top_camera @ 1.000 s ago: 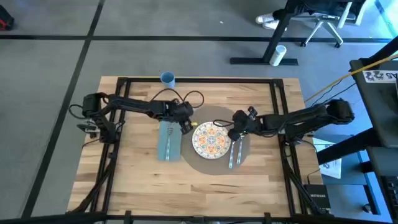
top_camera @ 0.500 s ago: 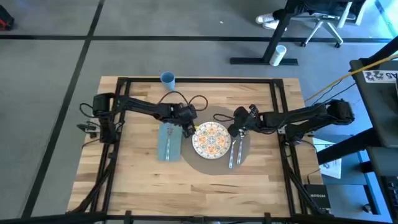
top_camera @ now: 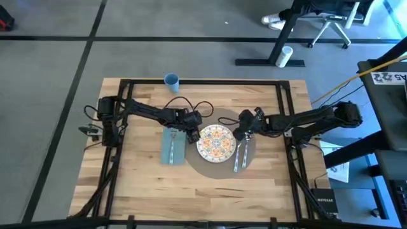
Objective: Set table place
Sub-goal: Adjust the brown mat
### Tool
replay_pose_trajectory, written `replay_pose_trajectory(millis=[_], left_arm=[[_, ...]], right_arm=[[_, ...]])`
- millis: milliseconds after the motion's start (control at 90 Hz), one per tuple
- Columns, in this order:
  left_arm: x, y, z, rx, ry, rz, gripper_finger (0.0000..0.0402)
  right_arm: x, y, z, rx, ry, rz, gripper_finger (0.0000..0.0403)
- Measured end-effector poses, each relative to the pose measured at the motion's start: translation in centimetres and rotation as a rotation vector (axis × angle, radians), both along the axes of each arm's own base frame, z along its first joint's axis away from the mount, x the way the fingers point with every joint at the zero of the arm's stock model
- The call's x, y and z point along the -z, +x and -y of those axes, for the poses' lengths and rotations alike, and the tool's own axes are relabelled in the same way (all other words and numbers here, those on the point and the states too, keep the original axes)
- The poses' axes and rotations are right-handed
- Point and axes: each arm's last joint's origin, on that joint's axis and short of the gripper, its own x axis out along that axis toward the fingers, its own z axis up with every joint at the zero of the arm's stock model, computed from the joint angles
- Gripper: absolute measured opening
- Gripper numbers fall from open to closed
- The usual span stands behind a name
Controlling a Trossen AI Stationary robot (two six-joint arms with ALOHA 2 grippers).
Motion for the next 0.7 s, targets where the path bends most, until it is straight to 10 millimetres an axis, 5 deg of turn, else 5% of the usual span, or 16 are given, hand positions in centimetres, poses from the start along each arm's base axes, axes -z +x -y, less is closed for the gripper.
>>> replay_pose_trajectory(millis=[700], left_arm=[[0.06,-0.26,0.04,0.001,-0.003,-0.031,0.0000]], right_arm=[[-0.01,0.07,-0.05,-0.008,0.017,0.009,0.0003]])
